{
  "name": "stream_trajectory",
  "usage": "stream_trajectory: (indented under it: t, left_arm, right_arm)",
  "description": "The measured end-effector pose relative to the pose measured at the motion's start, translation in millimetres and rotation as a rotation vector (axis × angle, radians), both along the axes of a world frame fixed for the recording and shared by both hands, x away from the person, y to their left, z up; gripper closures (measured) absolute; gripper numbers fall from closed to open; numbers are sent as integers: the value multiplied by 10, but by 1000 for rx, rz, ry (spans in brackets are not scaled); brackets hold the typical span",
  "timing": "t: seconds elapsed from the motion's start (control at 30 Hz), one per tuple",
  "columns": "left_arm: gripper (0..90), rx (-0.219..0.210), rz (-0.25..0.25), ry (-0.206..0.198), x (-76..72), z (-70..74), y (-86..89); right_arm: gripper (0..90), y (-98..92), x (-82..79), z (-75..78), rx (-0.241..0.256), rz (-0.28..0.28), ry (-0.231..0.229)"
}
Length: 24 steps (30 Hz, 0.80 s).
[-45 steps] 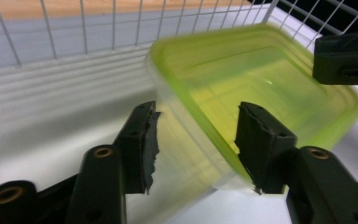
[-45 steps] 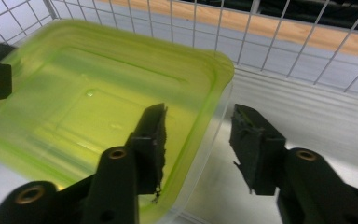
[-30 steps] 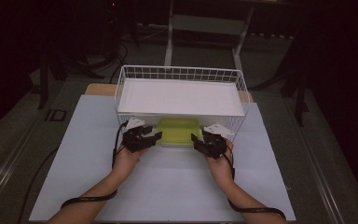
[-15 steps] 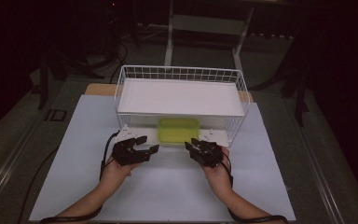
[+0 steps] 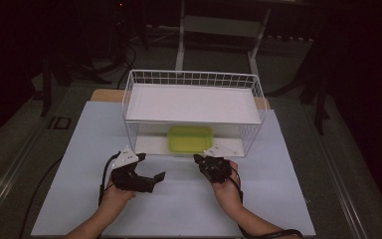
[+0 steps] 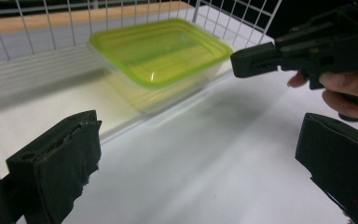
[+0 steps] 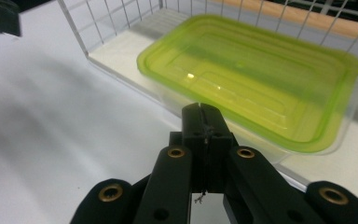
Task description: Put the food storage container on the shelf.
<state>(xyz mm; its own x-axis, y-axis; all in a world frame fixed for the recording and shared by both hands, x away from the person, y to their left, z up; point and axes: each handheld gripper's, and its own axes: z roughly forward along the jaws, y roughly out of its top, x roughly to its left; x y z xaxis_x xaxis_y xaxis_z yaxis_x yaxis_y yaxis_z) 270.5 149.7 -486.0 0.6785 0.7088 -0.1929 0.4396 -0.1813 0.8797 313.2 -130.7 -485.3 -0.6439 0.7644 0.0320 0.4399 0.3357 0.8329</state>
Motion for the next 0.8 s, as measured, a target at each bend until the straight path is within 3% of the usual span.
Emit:
stream_trajectory:
  t: [0.07,0.27,0.37,0.57,0.8]
  left_arm:
    - [7,2,1,-13,-27,-41,22]
    - [7,-54,8,-4,-14,-118,115]
    - [7,-34,9,-24,-17,-123,123]
    - [7,-43,6,-22,-11,-136,126]
    - [7,-50,10,-25,-7,-138,147]
  right_arm:
    - [900,26,19,-35,-9,3,13]
    - [900,131,109,-137,-41,0,25]
    - [900,200,202,-204,-58,-6,29]
    - [900,257,334,-297,-59,-22,58]
    - [900,290,487,-289,-73,-45,38]
